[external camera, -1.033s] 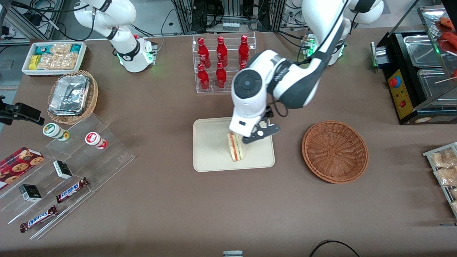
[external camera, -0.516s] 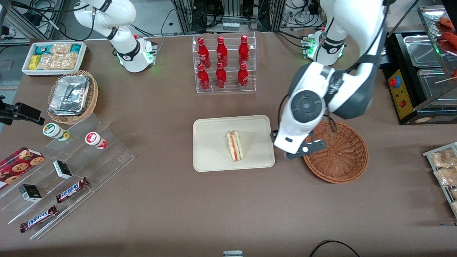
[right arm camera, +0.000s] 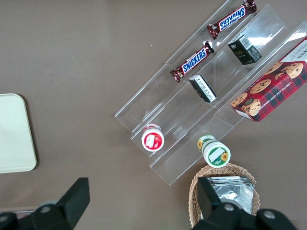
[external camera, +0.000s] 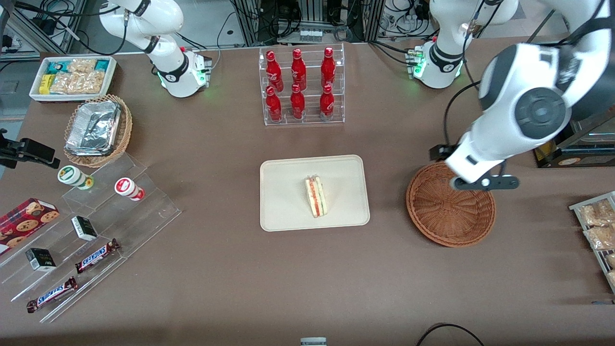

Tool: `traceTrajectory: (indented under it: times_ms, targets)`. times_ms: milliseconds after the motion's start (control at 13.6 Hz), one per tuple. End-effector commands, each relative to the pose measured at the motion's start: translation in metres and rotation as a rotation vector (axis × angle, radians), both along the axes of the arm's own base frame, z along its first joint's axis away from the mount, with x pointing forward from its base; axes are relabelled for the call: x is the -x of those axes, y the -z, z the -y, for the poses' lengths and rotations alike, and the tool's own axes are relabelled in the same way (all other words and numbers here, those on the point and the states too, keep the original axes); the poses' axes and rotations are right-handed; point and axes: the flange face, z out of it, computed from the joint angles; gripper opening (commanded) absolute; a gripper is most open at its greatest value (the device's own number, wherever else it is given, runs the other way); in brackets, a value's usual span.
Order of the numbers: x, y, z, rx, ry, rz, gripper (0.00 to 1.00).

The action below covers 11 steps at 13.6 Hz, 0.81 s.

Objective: Place sandwich from basket to tray

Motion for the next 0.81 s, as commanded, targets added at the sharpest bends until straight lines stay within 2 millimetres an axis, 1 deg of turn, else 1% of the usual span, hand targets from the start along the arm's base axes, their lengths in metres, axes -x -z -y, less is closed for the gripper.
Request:
traceTrajectory:
  times_ms: [0,148,221,295,369,443,516,738]
  targets:
    - [0.023,-0.032,-0.029,0.039,0.116,-0.016,1.00]
    - [0.030,-0.052,-0.046,0.047,0.132,-0.009,1.00]
    - [0.032,-0.062,-0.051,0.053,0.143,-0.002,1.00]
    - [0.032,-0.072,-0.064,0.055,0.137,0.016,1.00]
    - [0.035,-0.083,-0.071,0.058,0.136,0.035,1.00]
    - [0.038,-0.089,-0.082,0.059,0.131,0.039,1.00]
    - [0.040,-0.091,-0.093,0.061,0.117,0.031,1.00]
    - [0.046,-0.099,-0.112,0.063,0.085,0.044,1.00]
